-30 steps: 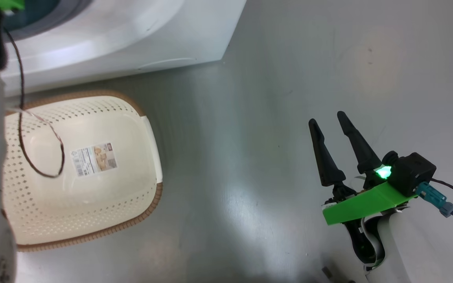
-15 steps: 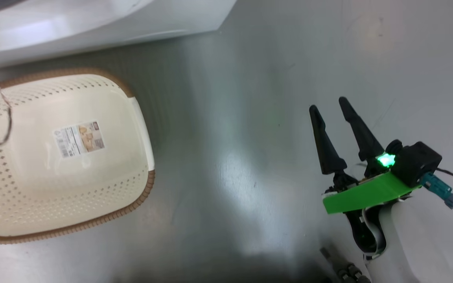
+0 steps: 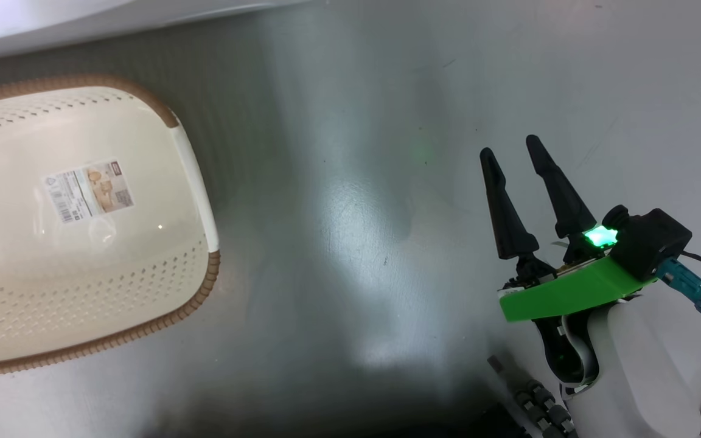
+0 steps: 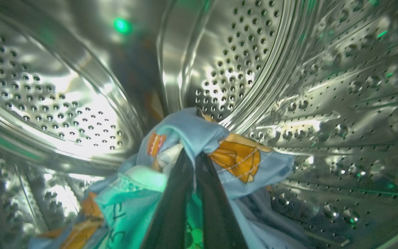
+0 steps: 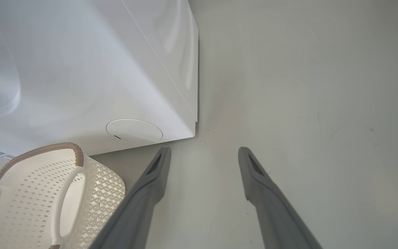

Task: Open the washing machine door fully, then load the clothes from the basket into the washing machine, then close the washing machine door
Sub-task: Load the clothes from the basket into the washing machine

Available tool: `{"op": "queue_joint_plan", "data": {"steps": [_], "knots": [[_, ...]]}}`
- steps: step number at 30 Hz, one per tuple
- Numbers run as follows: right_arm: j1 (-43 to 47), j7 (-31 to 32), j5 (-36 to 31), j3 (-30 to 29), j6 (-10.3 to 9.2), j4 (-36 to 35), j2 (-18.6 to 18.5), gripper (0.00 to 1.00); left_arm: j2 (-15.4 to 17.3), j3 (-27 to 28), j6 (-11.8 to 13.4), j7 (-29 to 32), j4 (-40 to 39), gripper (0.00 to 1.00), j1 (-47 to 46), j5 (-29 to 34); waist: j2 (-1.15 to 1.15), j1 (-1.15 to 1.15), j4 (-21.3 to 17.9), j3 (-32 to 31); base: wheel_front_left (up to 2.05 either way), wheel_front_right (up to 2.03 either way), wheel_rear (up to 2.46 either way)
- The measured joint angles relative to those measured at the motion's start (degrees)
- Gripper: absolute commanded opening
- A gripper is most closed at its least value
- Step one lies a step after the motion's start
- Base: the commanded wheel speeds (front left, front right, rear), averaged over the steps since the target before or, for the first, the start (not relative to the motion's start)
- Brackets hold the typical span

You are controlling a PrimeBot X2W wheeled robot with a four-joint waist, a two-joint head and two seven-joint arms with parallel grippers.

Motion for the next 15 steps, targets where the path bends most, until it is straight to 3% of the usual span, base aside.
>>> {"op": "queue_joint_plan", "data": {"steps": [9,10,11,15], "knots": [[-0.15,0.00,0.52,0.23,0.00,0.04,0.02,1.00,1.10,-4.53,0.00,5.46,5.20,0.00,-2.32,-5.89,0.00,0.00,-0.31,1.27,0.00,0.00,0.00],[-0.18,0.00,0.52,0.22,0.00,0.05,0.02,1.00,1.19,-4.85,0.00,5.03,5.46,0.20,-2.35,-5.92,0.00,0.00,-0.29,1.26,0.00,0.00,0.00],[-0.24,0.00,0.52,0.21,0.00,0.05,0.02,1.00,1.22,-5.01,0.00,4.75,5.78,1.00,-2.42,-5.97,0.00,0.00,-0.26,1.23,0.00,0.00,0.00],[-0.96,0.00,0.52,-0.02,0.00,0.12,0.01,1.00,1.08,-4.92,0.00,3.43,7.78,1.00,-2.53,-6.65,0.00,0.00,0.01,0.96,0.00,0.00,0.00]]}}
